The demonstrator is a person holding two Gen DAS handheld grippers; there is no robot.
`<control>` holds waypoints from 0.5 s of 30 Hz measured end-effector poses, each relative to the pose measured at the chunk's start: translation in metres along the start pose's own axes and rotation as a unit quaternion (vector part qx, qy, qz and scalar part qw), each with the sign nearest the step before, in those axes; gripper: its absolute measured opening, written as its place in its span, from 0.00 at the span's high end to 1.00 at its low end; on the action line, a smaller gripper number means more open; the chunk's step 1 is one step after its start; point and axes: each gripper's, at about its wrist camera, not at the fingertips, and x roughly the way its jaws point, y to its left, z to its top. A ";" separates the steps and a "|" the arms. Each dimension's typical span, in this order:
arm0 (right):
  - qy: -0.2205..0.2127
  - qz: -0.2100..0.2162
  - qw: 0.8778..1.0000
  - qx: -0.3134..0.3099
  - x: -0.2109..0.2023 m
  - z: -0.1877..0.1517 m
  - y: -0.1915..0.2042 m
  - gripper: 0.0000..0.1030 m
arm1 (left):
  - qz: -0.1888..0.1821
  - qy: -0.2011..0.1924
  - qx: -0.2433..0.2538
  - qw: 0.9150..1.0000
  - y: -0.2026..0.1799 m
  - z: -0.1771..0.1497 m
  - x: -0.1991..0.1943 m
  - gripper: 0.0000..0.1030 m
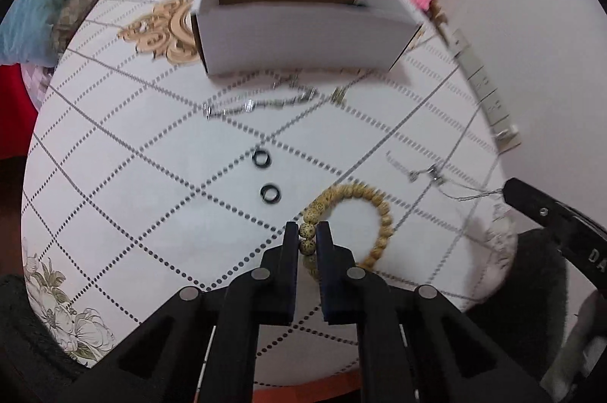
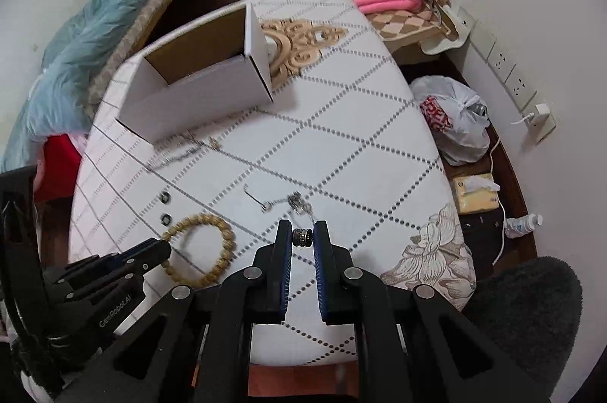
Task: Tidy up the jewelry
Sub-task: 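Grasp the silver pendant chain with the right gripper while the left grasps the wooden bead bracelet, then carry the pendant chain and bead bracelet into the box and open both grippers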
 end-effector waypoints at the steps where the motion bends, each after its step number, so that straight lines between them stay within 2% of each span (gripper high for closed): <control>1: -0.004 0.005 1.000 -0.001 -0.005 0.003 0.001 0.89 | -0.004 -0.007 0.001 1.000 0.003 0.003 -0.005 0.94; 6: -0.033 0.027 0.999 -0.011 -0.033 0.022 0.010 0.89 | -0.031 -0.040 -0.003 0.999 0.003 0.018 -0.040 0.94; 15: -0.073 0.079 0.993 -0.045 -0.080 0.082 0.038 0.89 | -0.070 -0.109 0.006 0.992 0.006 0.084 -0.110 0.94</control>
